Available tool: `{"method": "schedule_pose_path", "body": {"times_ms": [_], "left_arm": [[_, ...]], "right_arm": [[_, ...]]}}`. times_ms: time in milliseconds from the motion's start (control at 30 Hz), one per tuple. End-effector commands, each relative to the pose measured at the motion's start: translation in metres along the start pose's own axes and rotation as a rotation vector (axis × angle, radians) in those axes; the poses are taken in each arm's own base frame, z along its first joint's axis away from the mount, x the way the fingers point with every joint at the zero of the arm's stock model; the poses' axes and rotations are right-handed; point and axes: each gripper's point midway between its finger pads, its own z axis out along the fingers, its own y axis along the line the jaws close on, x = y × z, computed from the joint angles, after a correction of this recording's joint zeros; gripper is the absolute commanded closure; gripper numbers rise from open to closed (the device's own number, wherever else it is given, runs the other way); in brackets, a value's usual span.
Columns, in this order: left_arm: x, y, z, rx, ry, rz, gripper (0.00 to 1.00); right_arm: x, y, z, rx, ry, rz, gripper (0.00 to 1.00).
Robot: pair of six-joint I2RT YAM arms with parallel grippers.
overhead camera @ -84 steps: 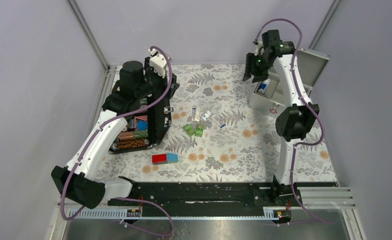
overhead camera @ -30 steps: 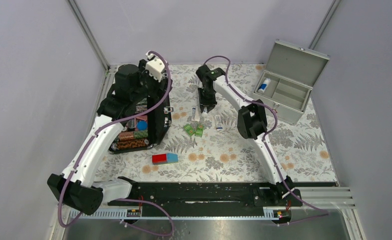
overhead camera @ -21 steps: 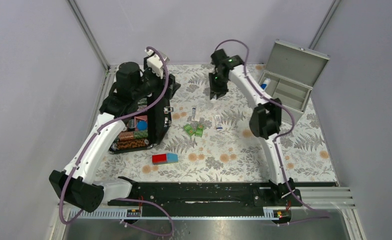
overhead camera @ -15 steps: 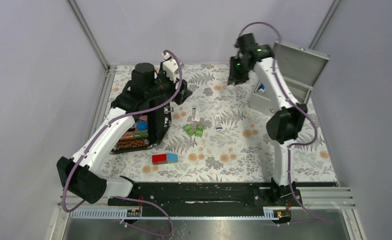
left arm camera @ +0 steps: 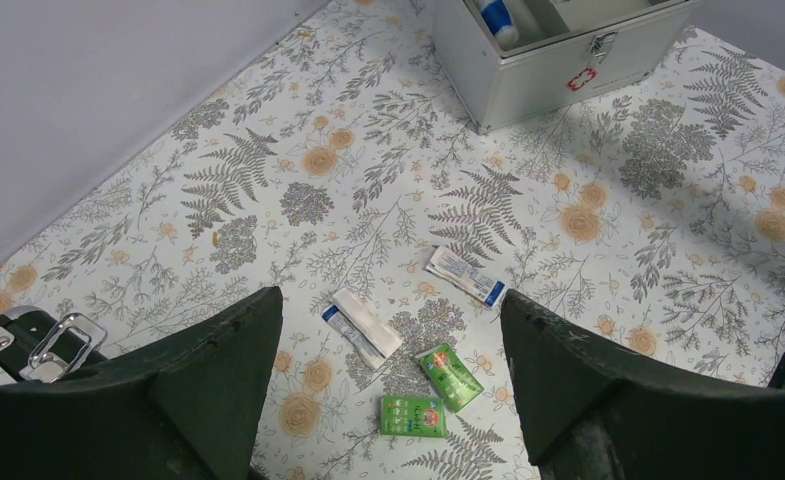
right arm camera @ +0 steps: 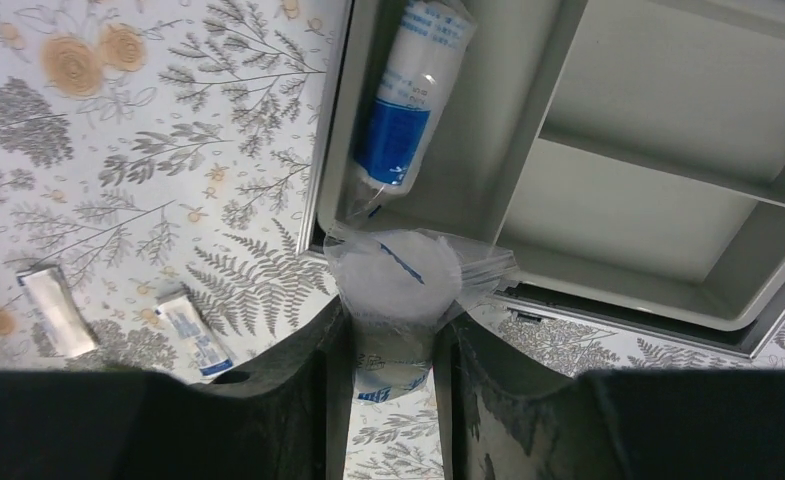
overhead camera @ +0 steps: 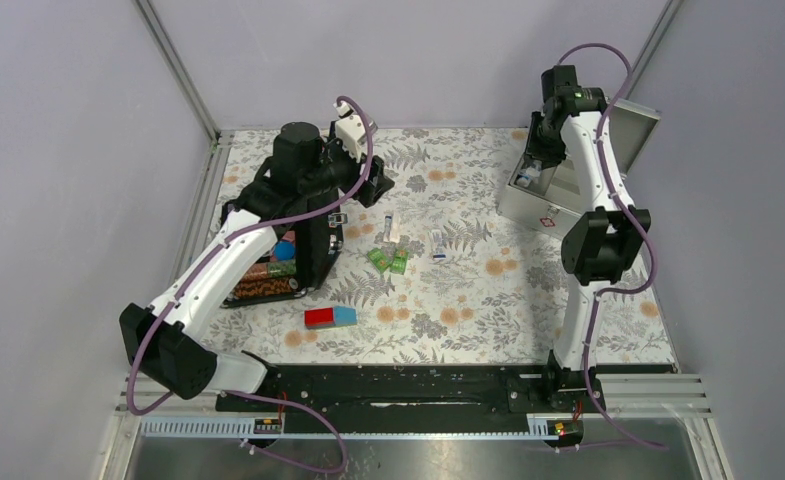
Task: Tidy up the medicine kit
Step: Place the pill bottle in the medicine box.
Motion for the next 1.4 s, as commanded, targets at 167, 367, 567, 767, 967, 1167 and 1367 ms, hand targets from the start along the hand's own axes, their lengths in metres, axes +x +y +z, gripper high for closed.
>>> {"method": "schedule_pose_path", "body": {"times_ms": [167,367,567,767,967,1167,1367], "left_arm": [[-0.031,0.000,-0.013,-0.028,-0.087,0.069,0.20],[-0.029,0.000,-0.015,-0.036,-0.079,0.082,0.21],[-0.031,0.001,-0.014,-0.038,-0.083,0.084,0.21],[-0.030,0.002,-0.013,-0.042,-0.081,0.091,0.21],[-0.027,0.003,-0.013,-0.045,-0.076,0.093,0.21],[-0.027,0.003,-0.012,-0.044,-0.076,0.092,0.21],[-0.025,0.004,-0.012,-0.049,-0.075,0.098,0.21]], "right_arm": [[-0.004,-0.025,0.034,0.138,0.030,0.006,0.60],[0.001,-0.054,0.052,0.308,0.045,-0.006,0.56],[0.002,-0.057,0.070,0.300,0.068,0.018,0.48],[-0.002,-0.052,0.072,0.277,0.061,0.033,0.35],[-0.011,-0.040,0.050,0.194,0.028,0.044,0.36],[-0.009,-0.031,0.030,0.129,0.025,0.028,0.35],[0.007,0.034,0.001,-0.272,0.080,-0.158,0.34]]}}
